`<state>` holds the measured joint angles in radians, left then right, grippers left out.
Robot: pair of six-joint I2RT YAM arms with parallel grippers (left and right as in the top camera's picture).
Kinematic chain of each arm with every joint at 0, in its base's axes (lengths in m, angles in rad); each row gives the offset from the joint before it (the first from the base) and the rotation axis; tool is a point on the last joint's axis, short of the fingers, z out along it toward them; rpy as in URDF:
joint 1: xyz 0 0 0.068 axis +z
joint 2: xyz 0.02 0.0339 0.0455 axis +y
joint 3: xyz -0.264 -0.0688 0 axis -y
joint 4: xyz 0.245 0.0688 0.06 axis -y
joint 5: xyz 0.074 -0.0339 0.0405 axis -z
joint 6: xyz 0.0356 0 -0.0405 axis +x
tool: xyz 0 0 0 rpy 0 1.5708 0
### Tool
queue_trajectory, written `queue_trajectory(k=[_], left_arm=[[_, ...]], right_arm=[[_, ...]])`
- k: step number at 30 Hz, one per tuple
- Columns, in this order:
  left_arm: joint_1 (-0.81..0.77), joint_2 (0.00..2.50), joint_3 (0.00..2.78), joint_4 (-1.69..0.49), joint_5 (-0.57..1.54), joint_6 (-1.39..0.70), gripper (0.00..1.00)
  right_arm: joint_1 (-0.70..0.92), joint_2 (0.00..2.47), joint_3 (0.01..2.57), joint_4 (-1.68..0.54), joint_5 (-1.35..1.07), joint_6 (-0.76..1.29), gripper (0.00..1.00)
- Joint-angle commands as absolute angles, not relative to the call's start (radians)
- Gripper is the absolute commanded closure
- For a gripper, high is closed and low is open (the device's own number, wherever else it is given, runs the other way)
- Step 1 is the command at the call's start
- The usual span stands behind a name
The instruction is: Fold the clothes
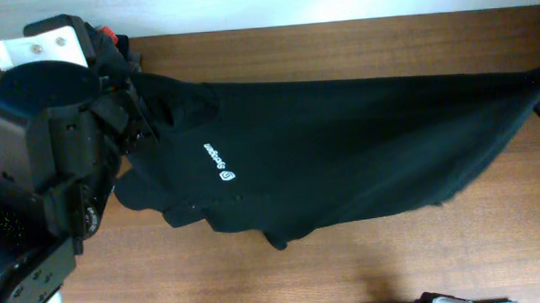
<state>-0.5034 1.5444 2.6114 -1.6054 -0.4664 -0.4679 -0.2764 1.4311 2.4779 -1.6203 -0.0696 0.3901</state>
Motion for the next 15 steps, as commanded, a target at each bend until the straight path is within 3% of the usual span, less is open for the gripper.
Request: queue_trajectory(k=[1,8,15], left_arm=[[-0.501,1.518,2.64,-1.607,-0.437,-0.477,0.99],[-0.501,1.521,2.641,-1.604,-0.453,-0.477,1.0],[-0.49,1.662,2.641,-1.514,-0.546,-0.47,0.99]], right_arm=[[-0.282,1.406,2.491,-1.617,-0.054,0.397,0.96],[-0.282,1.396,2.491,-1.604,-0.076,0.397,0.96],[-0.282,1.534,2.491,-1.552,-0.076,0.4,0.96]])
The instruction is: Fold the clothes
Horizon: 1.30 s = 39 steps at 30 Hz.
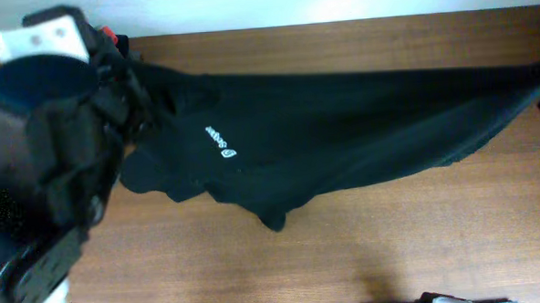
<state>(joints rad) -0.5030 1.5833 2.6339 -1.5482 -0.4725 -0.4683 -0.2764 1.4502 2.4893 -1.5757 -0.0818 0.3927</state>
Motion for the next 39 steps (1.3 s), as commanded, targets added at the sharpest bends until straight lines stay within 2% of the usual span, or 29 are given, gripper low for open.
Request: queue_trajectory(k=[1,5,10,14,21,28,33,39], left_arm=[[-0.483,1.69,2.641,-1.493,-0.546,-0.456,0.99],[-0.43,1.838,2.641,-1.343,-0.546,-0.383,0.99],[-0.356,1.995,2.642,-1.024,-0.543,-0.223,0.99],[-0.318,2.003,2.652,-0.946,-0.542,-0.207,0.99],[-0.309,1.941,2.727,-1.076,-0.539,-0.207,0.99],[-0.309,1.952,2.7,-1.41,-0.449,-0.35,0.99],[-0.31,2.046,2.604,-1.58,-0.334,-0.421,0.99],[-0.312,2.165,2.491,-1.688,-0.189,-0.454,0.99]], right_arm=[[-0.282,1.564,2.491,-1.538,-0.076,0.401,0.96],[-0.274,1.7,2.491,-1.454,-0.102,0.4,0.96],[-0.239,1.833,2.491,-1.31,-0.121,0.393,0.96],[-0.237,1.837,2.494,-1.235,-0.121,0.385,0.96],[-0.237,1.787,2.525,-1.259,-0.12,0.373,0.96],[-0.235,1.822,2.506,-1.482,-0.12,0.37,0.96],[-0.235,1.889,2.391,-1.61,-0.074,0.37,0.96],[-0.235,1.9,2.185,-1.623,-0.067,0.359,0.96]])
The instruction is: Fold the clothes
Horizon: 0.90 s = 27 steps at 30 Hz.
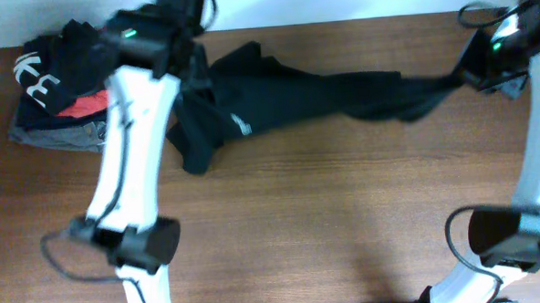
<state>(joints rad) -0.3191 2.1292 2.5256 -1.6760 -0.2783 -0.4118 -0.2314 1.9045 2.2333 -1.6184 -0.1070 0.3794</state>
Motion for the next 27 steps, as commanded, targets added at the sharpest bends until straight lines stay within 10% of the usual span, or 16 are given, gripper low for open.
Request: queue_trajectory(k=[1,7,16,27], left_arm=[[-0.314,2.178,2.466,-1.688,-0.16,-0.455,1.0],[-0.319,2.192,2.331,-1.688,-0.116,-0.455,0.96],[-0.34,2.192,2.098,-1.688,-0.047,-0.429,0.99],[-0.498,2.192,1.961,-1.667,-0.044,-0.43,0.99]], right_arm=[[-0.235,1.9,2.156,-1.622,-0.067,0.344,0.96],[-0.235,1.9,2.035,-1.623,-0.067,0.284,0.78],[-0.235,1.9,1.929,-1.62,-0.067,0.284,0.92],[-0.235,1.9,1.9,-1.661,-0.068,0.242,0.86]])
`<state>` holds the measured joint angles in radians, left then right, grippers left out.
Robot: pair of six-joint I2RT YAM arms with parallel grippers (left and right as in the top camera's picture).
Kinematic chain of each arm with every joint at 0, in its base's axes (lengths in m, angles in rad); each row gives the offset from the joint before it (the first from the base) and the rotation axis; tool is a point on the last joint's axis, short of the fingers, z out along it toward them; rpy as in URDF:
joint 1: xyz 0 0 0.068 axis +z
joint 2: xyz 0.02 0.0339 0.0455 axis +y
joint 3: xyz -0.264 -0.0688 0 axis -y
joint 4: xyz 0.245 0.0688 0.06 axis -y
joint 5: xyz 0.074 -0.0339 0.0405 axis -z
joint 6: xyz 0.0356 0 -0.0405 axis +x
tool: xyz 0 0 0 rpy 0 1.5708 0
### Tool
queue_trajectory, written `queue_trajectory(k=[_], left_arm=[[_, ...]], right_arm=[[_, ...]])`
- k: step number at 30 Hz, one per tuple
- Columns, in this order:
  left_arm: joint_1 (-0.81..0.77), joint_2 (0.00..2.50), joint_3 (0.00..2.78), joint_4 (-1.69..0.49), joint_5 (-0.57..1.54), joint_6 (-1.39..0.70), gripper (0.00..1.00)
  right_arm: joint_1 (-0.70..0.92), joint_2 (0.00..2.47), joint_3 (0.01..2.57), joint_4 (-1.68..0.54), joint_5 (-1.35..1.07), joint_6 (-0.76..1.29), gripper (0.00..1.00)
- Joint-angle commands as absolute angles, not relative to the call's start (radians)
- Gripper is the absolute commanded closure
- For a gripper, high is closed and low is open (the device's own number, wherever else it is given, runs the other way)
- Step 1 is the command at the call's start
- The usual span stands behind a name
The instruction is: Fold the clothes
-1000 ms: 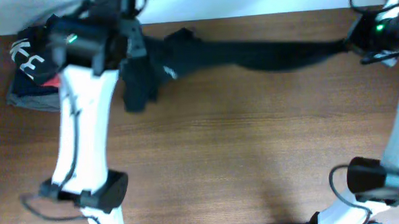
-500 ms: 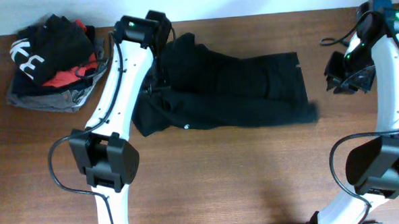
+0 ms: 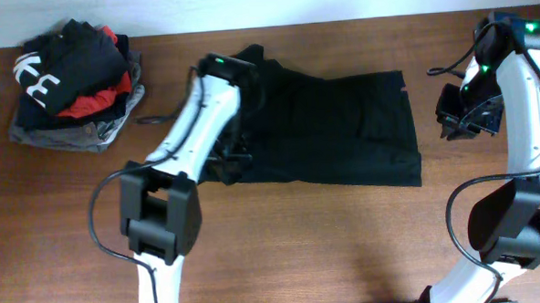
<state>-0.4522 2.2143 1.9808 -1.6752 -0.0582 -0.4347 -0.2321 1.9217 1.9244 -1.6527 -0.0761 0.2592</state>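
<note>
A black garment (image 3: 342,130) lies spread nearly flat on the wooden table (image 3: 347,249), its right hem near the middle right. My left gripper (image 3: 231,160) hangs over the garment's left edge, where the cloth bunches. Dark fingers against dark cloth hide whether it is open or shut. My right gripper (image 3: 453,118) stands just off the garment's right edge, apart from the cloth, with nothing between its fingers.
A pile of other clothes (image 3: 70,78), black, red and grey, sits at the table's back left corner. The left arm's base (image 3: 159,229) stands at the front left and the right arm's base (image 3: 511,232) at the front right.
The garment was stretched in a narrow band between both grippers; now it lies spread flat on the table. The right gripper has let go and sits just right of the hem. The left gripper is lower.
At first the garment hung stretched wide close under the camera, held at both ends. Later it was lower and bunched into a thin band between the two grippers. Now it rests flat on the table, with the right gripper off it.
</note>
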Motion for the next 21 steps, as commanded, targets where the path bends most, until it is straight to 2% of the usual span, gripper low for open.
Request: queue_trajectory(k=[1,12,15,18,21], left_arm=[[-0.516,2.192,1.958,-1.66,-0.044,-0.43,0.99],[-0.591,2.192,1.956,-1.662,-0.048,-0.434,0.99],[-0.59,2.192,1.956,-1.662,-0.049,-0.433,0.99],[-0.59,2.192,1.956,-1.66,-0.06,-0.434,0.99],[-0.59,2.192,1.956,-1.658,-0.075,-0.434,0.99]], right_arm=[[-0.235,1.9,1.89,-1.66,-0.068,0.242,0.86],[-0.235,1.9,1.657,-1.478,-0.167,0.243,0.81],[-0.235,1.9,1.595,-1.401,-0.209,0.244,0.75],[-0.235,1.9,1.548,-1.33,-0.218,0.252,0.64],[-0.235,1.9,1.522,-1.28,-0.209,0.271,0.61]])
